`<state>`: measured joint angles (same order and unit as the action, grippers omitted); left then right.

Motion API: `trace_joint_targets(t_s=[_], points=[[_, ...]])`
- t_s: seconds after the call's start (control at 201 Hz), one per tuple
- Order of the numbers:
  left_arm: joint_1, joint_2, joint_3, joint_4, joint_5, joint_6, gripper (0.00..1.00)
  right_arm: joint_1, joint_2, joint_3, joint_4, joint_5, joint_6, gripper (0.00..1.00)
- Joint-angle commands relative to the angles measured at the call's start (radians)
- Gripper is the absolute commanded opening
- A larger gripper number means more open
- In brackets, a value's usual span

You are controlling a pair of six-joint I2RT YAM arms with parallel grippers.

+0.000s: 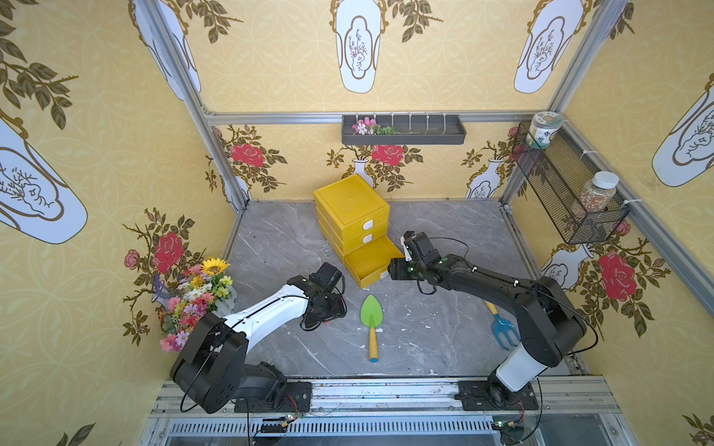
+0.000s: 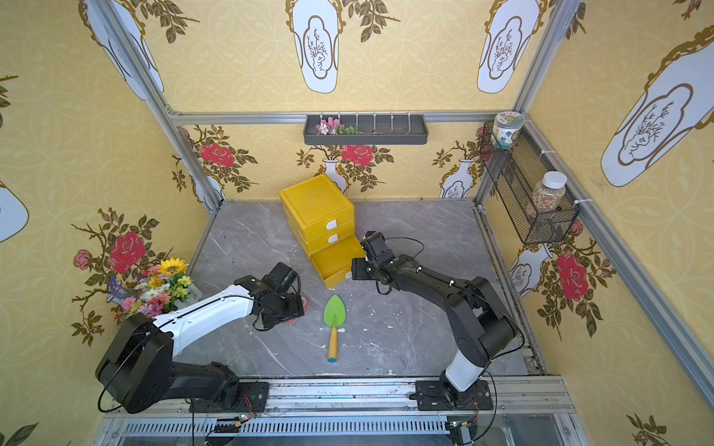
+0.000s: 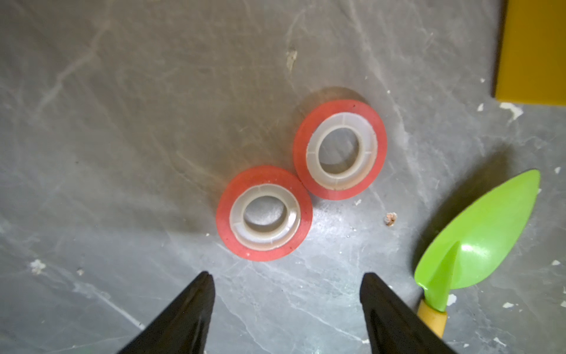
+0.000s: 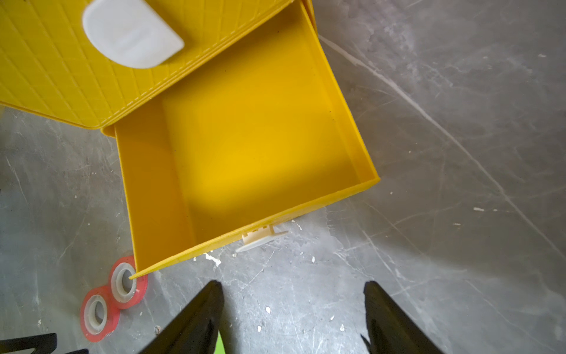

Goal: Place the transparent tape into the drawer according to color
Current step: Pick up the tape at the center of the board.

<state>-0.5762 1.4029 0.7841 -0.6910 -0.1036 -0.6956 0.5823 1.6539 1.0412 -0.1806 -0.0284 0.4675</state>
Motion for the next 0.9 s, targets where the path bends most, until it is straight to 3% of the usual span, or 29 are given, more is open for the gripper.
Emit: trace_joint_targets(t_s=[0.0, 0.368, 0.737, 0.891], points=[[-0.002, 0.05, 0.026, -0.025, -0.019, 0.062, 0.78, -0.003, 0.007, 0.003, 0.033, -0.001, 0.008, 0.76], [-0.006, 0.15, 0.065, -0.029, -0.122, 0.104, 0.74, -0.009, 0.007, -0.003, 0.044, -0.006, 0.012, 0.76], [-0.072, 0.205, 0.055, 0.001, -0.133, 0.061, 0.73, -0.025, -0.007, -0.021, 0.056, -0.015, 0.01, 0.76], [-0.083, 0.218, 0.045, 0.019, -0.125, 0.05, 0.66, -0.029, -0.011, -0.027, 0.065, -0.019, 0.011, 0.76]])
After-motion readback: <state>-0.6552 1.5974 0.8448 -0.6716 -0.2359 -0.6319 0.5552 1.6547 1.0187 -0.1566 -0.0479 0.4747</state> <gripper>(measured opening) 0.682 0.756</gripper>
